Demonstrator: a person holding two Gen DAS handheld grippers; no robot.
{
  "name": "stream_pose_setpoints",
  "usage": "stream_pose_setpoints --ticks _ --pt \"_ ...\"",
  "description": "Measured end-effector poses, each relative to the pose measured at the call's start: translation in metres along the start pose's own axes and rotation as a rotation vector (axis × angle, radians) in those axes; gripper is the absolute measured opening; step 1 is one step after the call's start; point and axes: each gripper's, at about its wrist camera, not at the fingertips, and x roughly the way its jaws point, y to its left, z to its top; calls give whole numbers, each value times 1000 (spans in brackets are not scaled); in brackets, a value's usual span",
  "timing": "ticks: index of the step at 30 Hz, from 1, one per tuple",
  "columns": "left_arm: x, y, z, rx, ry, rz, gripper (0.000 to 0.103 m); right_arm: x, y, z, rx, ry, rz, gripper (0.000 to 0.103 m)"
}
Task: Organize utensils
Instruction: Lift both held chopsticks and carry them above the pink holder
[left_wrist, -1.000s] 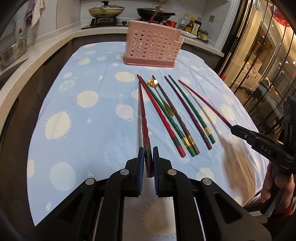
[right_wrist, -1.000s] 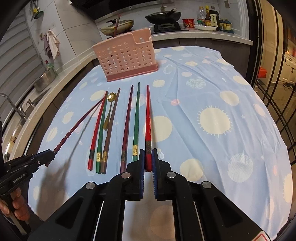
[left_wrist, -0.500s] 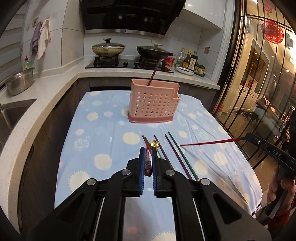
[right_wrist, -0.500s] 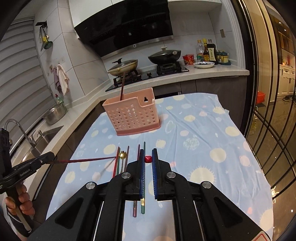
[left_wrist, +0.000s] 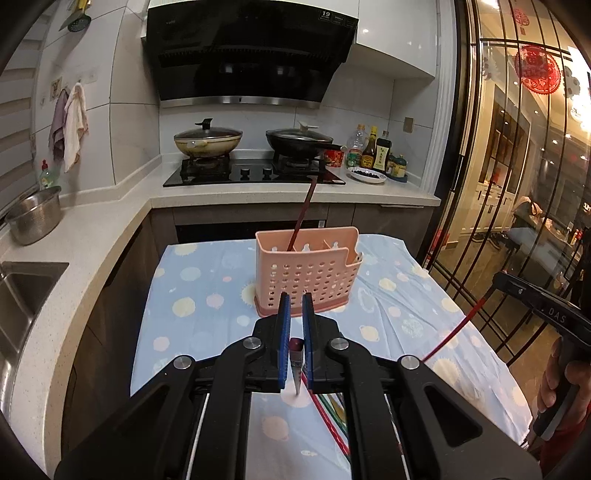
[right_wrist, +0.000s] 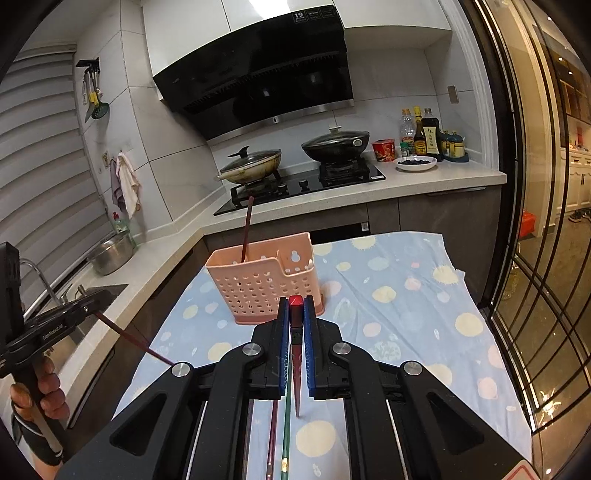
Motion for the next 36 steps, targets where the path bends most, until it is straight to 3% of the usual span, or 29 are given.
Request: stream_pose_setpoints --ticks 3,4,12,16,20,24,25,27,29,36 --pt "6 -1 18 8 -22 0 5 7 1 18 -7 -21 9 7" --pt "8 -2 23 12 -30 0 0 9 2 23 -7 -28 14 7" --pt "10 -6 77 41 -120 3 0 29 5 78 -14 -102 29 7" --pt "16 -2 82 34 -114 8 0 38 4 85 2 -99 36 7" --pt "31 7 57 21 -38 -3 1 40 1 63 14 -59 38 7" --pt "69 26 15 -9 110 29 3 41 -5 38 49 -9 39 7" --pt "79 31 6 -24 148 32 5 43 -6 34 53 1 36 7" --pt "103 41 -14 -52 219 47 23 45 -9 27 64 15 28 7" --pt "123 49 -29 -65 267 81 34 47 -11 24 75 23 26 7" --pt "185 61 -66 -88 403 84 37 61 -14 28 66 17 2 7"
